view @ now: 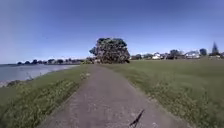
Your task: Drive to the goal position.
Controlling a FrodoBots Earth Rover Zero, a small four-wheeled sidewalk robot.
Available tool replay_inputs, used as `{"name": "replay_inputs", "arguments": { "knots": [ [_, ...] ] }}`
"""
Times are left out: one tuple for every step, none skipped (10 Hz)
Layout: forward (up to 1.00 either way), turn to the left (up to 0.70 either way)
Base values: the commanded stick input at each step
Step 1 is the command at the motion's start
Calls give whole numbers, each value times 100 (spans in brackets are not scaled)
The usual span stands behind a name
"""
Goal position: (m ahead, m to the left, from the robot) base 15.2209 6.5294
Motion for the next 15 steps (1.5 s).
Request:
{"name": "replay_inputs", "arguments": {
  "knots": [
    [70, 0],
    [70, 0],
    [70, 0],
    [70, 0],
    [70, 0],
    [70, 0],
    [70, 0],
    [70, 0],
    [70, 0],
    [70, 0],
    [70, 0],
    [70, 0],
    [70, 1],
    [70, 19],
    [70, 17]
  ]
}}
